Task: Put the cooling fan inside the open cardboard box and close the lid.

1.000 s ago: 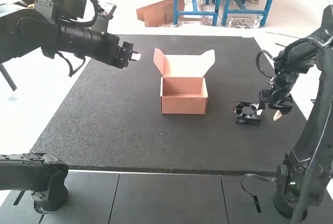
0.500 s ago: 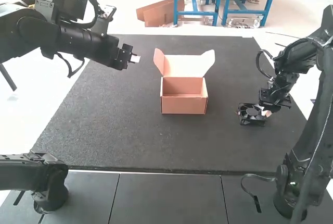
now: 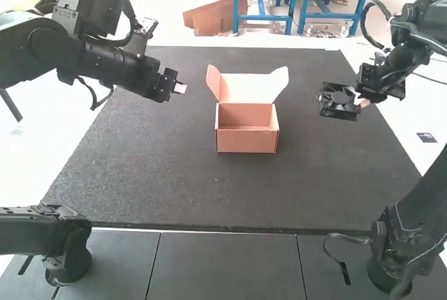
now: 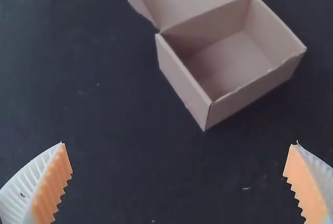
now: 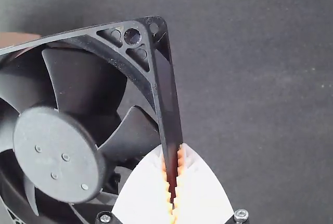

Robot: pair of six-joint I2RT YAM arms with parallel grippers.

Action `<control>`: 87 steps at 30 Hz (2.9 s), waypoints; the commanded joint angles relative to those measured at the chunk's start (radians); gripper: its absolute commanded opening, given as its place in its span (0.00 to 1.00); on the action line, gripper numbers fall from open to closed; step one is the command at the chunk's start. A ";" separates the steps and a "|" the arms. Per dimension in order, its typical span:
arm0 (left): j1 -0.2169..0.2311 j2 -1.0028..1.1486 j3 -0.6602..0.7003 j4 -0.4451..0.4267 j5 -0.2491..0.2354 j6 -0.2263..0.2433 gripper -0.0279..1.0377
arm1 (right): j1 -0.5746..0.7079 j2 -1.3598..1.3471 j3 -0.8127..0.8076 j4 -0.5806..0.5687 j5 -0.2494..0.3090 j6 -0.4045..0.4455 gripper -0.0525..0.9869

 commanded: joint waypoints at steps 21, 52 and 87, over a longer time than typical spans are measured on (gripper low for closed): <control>-0.001 -0.032 0.009 -0.015 -0.010 -0.004 0.93 | 0.449 -0.080 0.077 -0.059 -0.025 0.250 0.04; -0.009 -0.064 -0.006 -0.092 -0.010 0.008 0.93 | 0.583 0.383 0.376 0.001 0.097 0.290 0.04; 0.042 -0.040 0.086 0.137 -0.009 -0.059 0.93 | 0.525 0.579 0.675 -0.040 -0.099 0.178 0.82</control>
